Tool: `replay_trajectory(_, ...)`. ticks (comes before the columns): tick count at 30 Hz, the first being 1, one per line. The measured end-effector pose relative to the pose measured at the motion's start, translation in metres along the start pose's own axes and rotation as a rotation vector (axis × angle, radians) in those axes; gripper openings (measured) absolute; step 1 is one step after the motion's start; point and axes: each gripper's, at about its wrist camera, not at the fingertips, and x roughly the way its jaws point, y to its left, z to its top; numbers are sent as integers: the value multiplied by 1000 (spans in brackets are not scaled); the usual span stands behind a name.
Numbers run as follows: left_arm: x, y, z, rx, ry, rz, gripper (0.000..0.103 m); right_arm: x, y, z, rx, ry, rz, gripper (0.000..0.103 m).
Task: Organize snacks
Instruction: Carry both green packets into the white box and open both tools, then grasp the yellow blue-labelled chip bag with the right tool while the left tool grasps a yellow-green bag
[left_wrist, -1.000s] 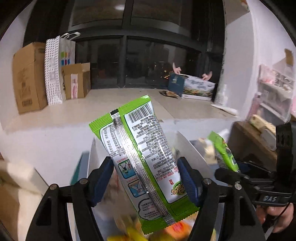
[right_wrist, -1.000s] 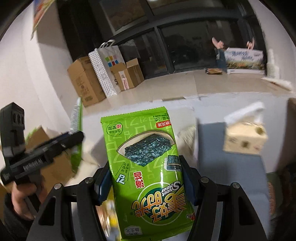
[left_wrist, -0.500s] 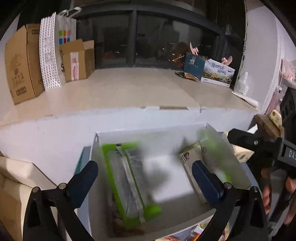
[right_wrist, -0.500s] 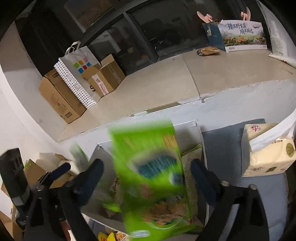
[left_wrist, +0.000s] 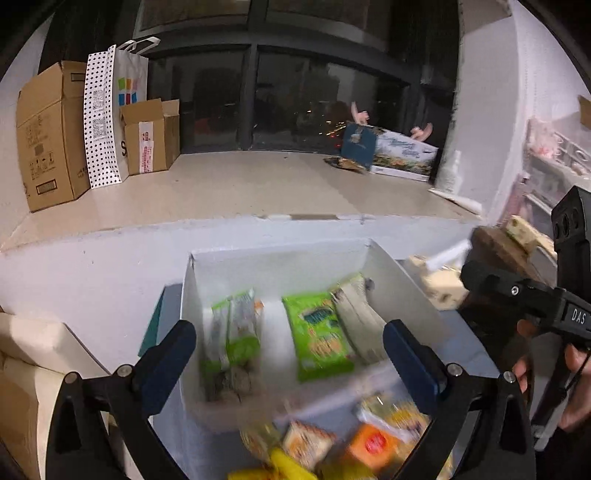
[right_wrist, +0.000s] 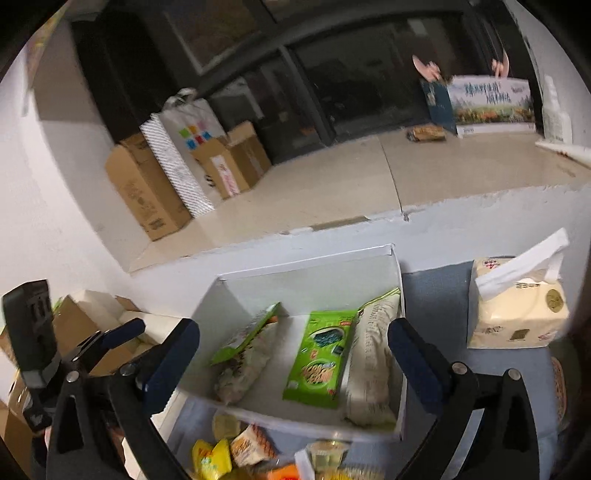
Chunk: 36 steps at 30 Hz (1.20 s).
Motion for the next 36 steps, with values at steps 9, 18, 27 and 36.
replay_trajectory(9,-86,-21,-94,-11,-24,-65,103,-81,34,-73,-238,-30,6,103)
replay_trajectory(18,-116,-45,-176,-13,72,-75,103,-82,19,-185,-261,174,-44,103)
replay_trajectory(27,-130,-47,-185,-32,64,-89,103,-58,16,-191,-181,264,-2,103)
replay_trajectory(36,-121,-42,-192,-51,93,-78,103,-13,17,-195,-139,359,0,103)
